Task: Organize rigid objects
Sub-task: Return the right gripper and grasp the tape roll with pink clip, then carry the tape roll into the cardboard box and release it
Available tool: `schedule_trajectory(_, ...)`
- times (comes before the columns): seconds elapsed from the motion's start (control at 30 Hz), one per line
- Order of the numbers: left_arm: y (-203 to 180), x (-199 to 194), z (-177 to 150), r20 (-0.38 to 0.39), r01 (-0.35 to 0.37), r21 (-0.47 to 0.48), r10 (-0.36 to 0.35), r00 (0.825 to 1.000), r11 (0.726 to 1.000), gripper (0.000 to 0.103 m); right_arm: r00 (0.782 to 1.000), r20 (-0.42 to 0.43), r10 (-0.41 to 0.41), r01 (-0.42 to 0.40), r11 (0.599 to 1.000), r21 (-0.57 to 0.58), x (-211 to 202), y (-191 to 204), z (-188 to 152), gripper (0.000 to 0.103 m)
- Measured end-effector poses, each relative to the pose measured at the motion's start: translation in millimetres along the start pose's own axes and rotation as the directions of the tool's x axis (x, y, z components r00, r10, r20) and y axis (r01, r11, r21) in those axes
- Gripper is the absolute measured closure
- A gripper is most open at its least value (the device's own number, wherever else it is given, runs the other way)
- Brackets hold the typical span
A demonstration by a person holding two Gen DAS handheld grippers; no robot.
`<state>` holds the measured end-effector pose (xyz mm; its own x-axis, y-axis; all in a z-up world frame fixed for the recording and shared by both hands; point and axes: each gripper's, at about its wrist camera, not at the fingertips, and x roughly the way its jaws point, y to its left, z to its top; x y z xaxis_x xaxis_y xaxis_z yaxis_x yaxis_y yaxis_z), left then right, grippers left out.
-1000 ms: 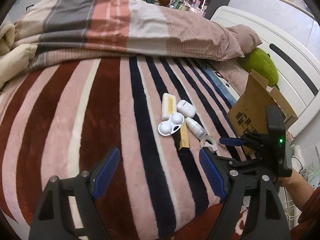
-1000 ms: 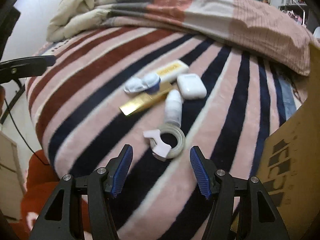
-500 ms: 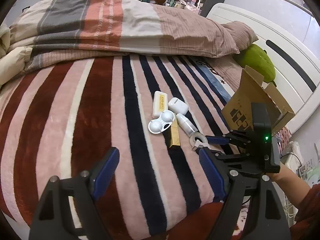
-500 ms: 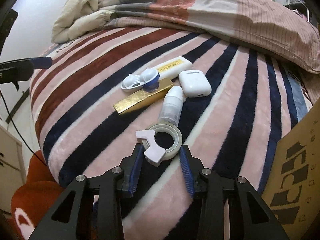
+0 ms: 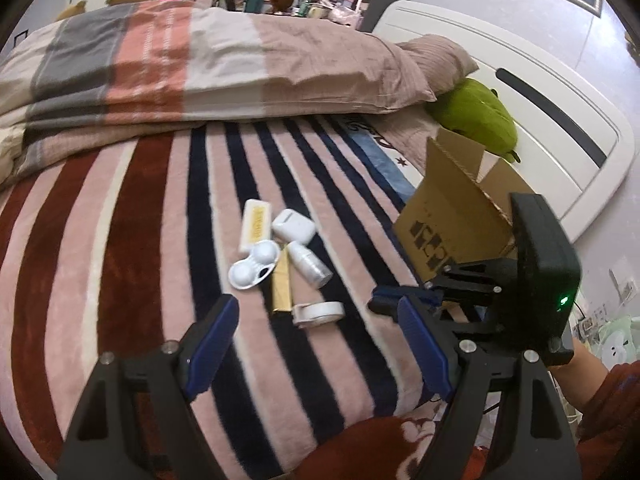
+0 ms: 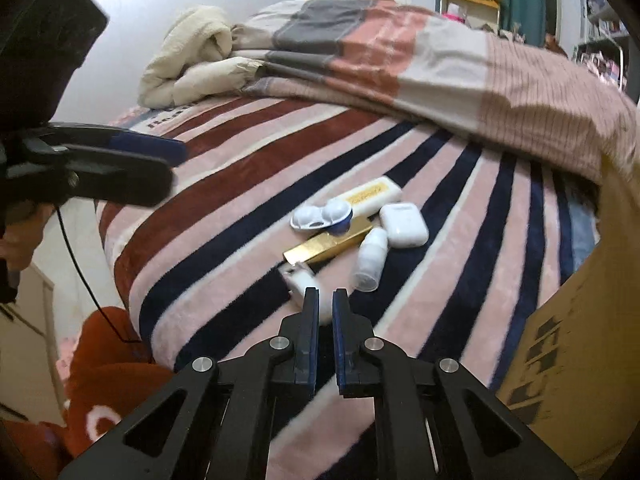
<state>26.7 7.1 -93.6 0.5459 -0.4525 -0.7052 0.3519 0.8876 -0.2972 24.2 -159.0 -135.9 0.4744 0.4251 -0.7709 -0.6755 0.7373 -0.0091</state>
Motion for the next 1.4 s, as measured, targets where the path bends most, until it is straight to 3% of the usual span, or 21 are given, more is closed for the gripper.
schedule_trajectory(0.07,-0.9,0.2,0.8,0.003,-0.002,-0.002,0.002,1.000,1.000,0.024,0.999,-0.043,0.011,-0.011,1.000,-0.002,5.1,-1.1,-0.8,0.088)
schedule_trajectory(0.1,0.0,-0.1,0.4,0.002,-0.002,-0.008,0.002,1.000,1.000,0.024,0.998,-0.068,0.018,-0.017,1.000,0.020,10.5,-4.7,-3.8,0.069)
schedule_trajectory(0.13,1.0,-0.2,-0.5,0.000,-0.004,-0.011,0.004,1.000,1.000,0.024,0.997,-0.075,0.026,-0.023,0.999,0.038,13.4,-6.8,-6.9,0.057)
schedule_trajectory(0.3,14.2,-0.5,-5.9,-0.012,-0.029,-0.037,0.029,1.000,0.999,0.024,0.992,-0.089,0.091,-0.081,0.991,0.109,36.4,-13.2,-16.6,0.057)
schedule_trajectory(0.67,38.7,-6.9,-14.2,-0.010,-0.045,-0.087,0.045,0.999,0.995,0.024,0.996,-0.084,0.000,0.012,0.990,0.143,72.2,-14.2,-7.0,0.057)
schedule_trajectory(0.7,39.3,-6.7,-14.3,-0.011,-0.045,-0.088,0.045,0.999,0.995,0.024,0.997,-0.080,-0.005,0.016,0.990,0.137,72.3,-12.8,-7.0,0.063)
schedule_trajectory(0.73,39.6,-6.6,-14.7,-0.011,-0.045,-0.089,0.044,0.999,0.995,0.024,0.997,-0.079,-0.008,0.018,0.992,0.126,72.3,-11.0,-6.6,0.068)
schedule_trajectory(0.83,40.3,-6.4,-14.7,-0.009,-0.040,-0.088,0.039,0.999,0.995,0.024,0.997,-0.075,-0.011,0.019,0.994,0.107,68.5,-7.3,-6.5,0.068)
schedule_trajectory(1.03,34.9,-6.0,-12.9,-0.009,-0.025,-0.075,0.025,1.000,0.997,0.024,0.997,-0.055,0.062,-0.055,0.992,0.112,50.5,-0.3,-7.2,0.068)
schedule_trajectory(1.23,11.7,-2.6,0.4,-0.007,0.042,-0.043,-0.042,0.999,0.998,0.024,0.994,0.025,0.108,-0.110,0.991,0.074,14.7,14.3,8.3,0.068)
schedule_trajectory(1.33,-4.3,-3.5,14.0,0.004,0.082,-0.020,-0.082,0.997,0.996,0.034,0.988,0.078,0.131,-0.135,0.990,0.039,-8.3,22.3,20.2,0.068)
schedule_trajectory(1.4,-16.1,-3.9,22.9,0.004,0.104,0.001,-0.104,0.995,0.995,0.048,0.984,0.111,0.137,-0.140,0.990,0.018,-23.5,22.9,27.4,0.068)
